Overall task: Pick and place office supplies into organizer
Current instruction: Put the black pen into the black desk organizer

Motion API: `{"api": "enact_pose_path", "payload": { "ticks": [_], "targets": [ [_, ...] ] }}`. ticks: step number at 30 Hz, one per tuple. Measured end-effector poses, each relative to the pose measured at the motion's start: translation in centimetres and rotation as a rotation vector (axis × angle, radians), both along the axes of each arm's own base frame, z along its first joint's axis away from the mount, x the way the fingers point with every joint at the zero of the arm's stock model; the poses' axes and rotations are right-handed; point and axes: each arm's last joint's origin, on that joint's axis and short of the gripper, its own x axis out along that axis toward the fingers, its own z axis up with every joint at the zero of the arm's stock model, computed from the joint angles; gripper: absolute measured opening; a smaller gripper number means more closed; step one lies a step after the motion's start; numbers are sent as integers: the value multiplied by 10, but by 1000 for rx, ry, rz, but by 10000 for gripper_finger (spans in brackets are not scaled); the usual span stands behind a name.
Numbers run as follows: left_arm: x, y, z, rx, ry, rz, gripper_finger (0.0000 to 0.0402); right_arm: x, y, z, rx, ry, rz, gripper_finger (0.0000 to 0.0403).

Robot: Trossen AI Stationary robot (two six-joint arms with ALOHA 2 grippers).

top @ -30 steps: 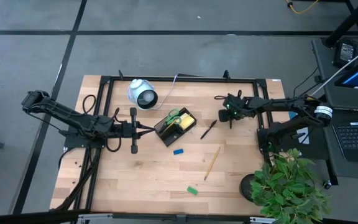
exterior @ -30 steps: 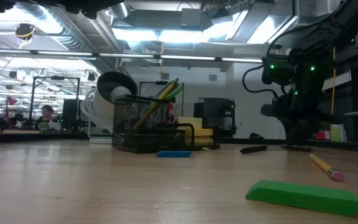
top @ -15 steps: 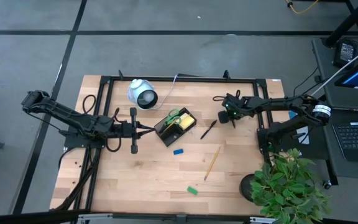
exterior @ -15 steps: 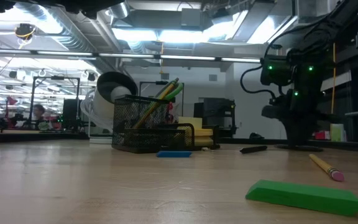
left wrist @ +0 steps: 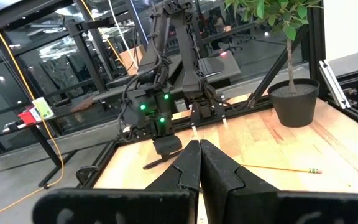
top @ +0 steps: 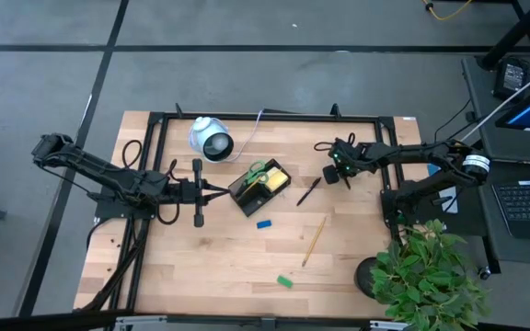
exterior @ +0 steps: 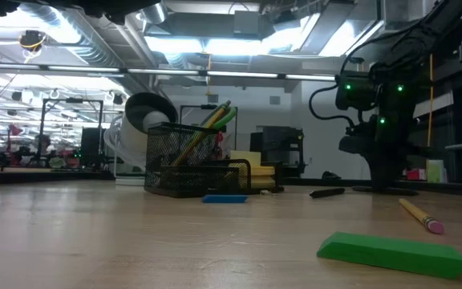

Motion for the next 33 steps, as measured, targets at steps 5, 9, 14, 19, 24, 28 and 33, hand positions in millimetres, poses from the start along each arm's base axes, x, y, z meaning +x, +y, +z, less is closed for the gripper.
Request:
{"api": "enact_pose_path", "payload": {
  "ticks": [5,9,14,19,24,28,33],
  "targets": [
    [0,0,0,2,0,0,2,8,-4,8,-17,-4,55,29],
    [0,0,0,2,0,0,2,18,-8,18,-49,-49,76,29],
    [0,0,0,2,0,0,2,25,-11,28,-73,-72,105,29],
    [0,0,0,2,-1,0,2,37,-15,43,-90,-121,165,29],
    [0,0,0,-1,-1,0,2,53,-17,66,-142,-164,253,29],
    [0,0,0,0,-1,0,2,70,-16,92,-211,-218,353,29],
    [0,0,0,-1,-1,0,2,88,-15,129,-318,-274,497,29]
  ]
}}
